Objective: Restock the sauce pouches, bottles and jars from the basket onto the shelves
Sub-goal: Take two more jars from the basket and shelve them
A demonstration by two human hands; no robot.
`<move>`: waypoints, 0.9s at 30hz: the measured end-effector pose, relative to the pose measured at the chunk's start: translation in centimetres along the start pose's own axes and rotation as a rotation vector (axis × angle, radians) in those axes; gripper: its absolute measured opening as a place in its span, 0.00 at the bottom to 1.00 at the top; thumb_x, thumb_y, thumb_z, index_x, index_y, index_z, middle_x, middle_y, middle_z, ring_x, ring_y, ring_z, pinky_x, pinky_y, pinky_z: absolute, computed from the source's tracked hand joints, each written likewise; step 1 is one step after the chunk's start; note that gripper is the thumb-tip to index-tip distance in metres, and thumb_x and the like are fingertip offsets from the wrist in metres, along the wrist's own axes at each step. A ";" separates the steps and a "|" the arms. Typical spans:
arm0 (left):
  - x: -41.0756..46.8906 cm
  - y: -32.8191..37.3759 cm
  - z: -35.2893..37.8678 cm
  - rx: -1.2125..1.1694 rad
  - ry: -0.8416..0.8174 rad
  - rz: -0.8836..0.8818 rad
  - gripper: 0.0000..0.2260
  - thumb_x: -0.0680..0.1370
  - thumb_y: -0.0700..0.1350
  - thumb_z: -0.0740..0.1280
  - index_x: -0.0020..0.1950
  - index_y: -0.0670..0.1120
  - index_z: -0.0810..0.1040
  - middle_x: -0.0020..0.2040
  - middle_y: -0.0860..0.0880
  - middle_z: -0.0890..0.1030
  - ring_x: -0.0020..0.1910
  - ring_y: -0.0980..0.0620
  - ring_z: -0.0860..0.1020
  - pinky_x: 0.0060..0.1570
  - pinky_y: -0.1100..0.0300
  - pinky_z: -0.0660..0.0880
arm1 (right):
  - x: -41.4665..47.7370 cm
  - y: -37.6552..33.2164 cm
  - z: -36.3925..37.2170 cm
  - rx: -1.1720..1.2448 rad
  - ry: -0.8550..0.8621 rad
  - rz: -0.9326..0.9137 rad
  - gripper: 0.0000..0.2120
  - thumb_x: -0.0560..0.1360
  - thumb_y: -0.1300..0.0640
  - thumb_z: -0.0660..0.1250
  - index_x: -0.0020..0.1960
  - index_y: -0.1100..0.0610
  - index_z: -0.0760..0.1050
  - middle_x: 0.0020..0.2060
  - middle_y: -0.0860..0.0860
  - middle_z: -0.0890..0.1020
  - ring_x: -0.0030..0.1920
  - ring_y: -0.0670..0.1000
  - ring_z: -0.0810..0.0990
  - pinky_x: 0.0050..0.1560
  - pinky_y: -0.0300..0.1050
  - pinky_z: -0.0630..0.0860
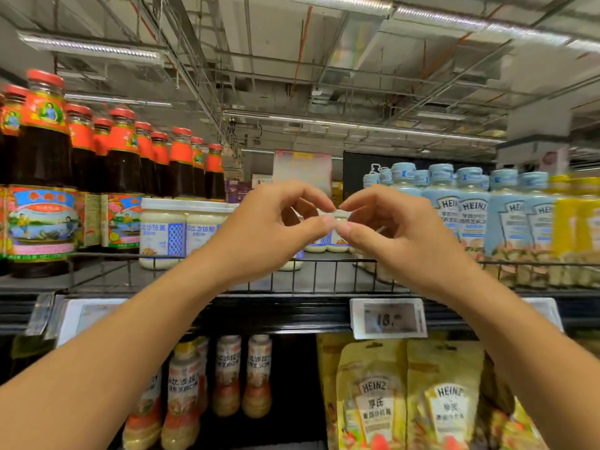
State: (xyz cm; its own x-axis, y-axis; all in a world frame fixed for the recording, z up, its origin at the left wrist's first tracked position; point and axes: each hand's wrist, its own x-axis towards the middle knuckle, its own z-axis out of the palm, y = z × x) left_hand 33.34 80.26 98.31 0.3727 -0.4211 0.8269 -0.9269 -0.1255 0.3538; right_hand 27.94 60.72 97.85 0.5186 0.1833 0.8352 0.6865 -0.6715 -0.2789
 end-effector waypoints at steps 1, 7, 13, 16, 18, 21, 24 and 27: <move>-0.2 0.4 0.4 -0.047 -0.009 0.012 0.03 0.76 0.45 0.73 0.49 0.49 0.82 0.40 0.47 0.83 0.33 0.53 0.76 0.35 0.54 0.76 | -0.7 -0.5 -0.5 -0.014 0.014 0.003 0.10 0.75 0.49 0.72 0.54 0.52 0.79 0.39 0.46 0.83 0.40 0.47 0.82 0.42 0.51 0.79; -2.0 2.9 2.7 -0.290 -0.085 0.023 0.07 0.74 0.50 0.70 0.49 0.51 0.82 0.40 0.50 0.83 0.35 0.55 0.77 0.36 0.58 0.75 | -5.4 -3.8 -2.2 -0.012 0.086 0.081 0.08 0.77 0.54 0.72 0.55 0.53 0.79 0.41 0.48 0.83 0.42 0.50 0.83 0.44 0.57 0.80; -5.1 4.9 5.7 -0.520 -0.167 -0.012 0.04 0.73 0.49 0.70 0.47 0.53 0.82 0.38 0.51 0.82 0.32 0.56 0.78 0.32 0.63 0.75 | -11.5 -6.9 -3.6 0.016 0.197 0.226 0.07 0.76 0.53 0.72 0.53 0.53 0.80 0.44 0.49 0.84 0.45 0.53 0.84 0.45 0.59 0.81; -6.6 6.1 8.1 -0.600 -0.221 -0.029 0.04 0.74 0.49 0.70 0.48 0.55 0.82 0.38 0.51 0.82 0.33 0.57 0.78 0.33 0.62 0.74 | -15.2 -8.2 -4.7 -0.018 0.262 0.317 0.08 0.74 0.51 0.72 0.52 0.51 0.80 0.43 0.48 0.84 0.44 0.51 0.83 0.46 0.55 0.81; -7.8 7.1 10.2 -0.669 -0.263 -0.047 0.04 0.74 0.49 0.70 0.48 0.54 0.82 0.38 0.52 0.82 0.33 0.58 0.78 0.33 0.65 0.73 | -17.9 -8.9 -5.6 -0.033 0.296 0.377 0.08 0.74 0.51 0.72 0.52 0.50 0.80 0.43 0.49 0.84 0.45 0.52 0.83 0.47 0.57 0.81; -9.7 8.8 14.0 -0.744 -0.342 -0.054 0.04 0.74 0.49 0.70 0.48 0.53 0.82 0.38 0.48 0.82 0.32 0.56 0.77 0.33 0.63 0.73 | -22.3 -9.8 -7.4 -0.084 0.330 0.444 0.09 0.74 0.47 0.72 0.53 0.49 0.80 0.45 0.48 0.84 0.46 0.52 0.84 0.47 0.56 0.82; -11.6 10.8 18.1 -0.811 -0.416 -0.067 0.04 0.74 0.48 0.70 0.48 0.54 0.82 0.40 0.43 0.82 0.32 0.56 0.77 0.33 0.64 0.73 | -26.6 -10.6 -9.4 -0.103 0.376 0.516 0.09 0.74 0.46 0.71 0.52 0.46 0.80 0.45 0.48 0.85 0.45 0.50 0.84 0.44 0.43 0.80; -13.2 12.9 22.7 -0.884 -0.493 -0.118 0.04 0.74 0.47 0.70 0.46 0.56 0.82 0.39 0.45 0.83 0.32 0.55 0.78 0.33 0.62 0.74 | -31.0 -11.0 -11.7 -0.138 0.434 0.615 0.07 0.74 0.44 0.71 0.51 0.42 0.80 0.45 0.46 0.85 0.44 0.46 0.84 0.43 0.40 0.79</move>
State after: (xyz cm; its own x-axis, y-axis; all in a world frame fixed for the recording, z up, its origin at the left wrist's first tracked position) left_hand 15.41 63.83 82.02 0.2140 -0.7970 0.5648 -0.4457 0.4348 0.7825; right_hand -1.61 53.98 80.60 0.5208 -0.5321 0.6676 0.2539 -0.6501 -0.7162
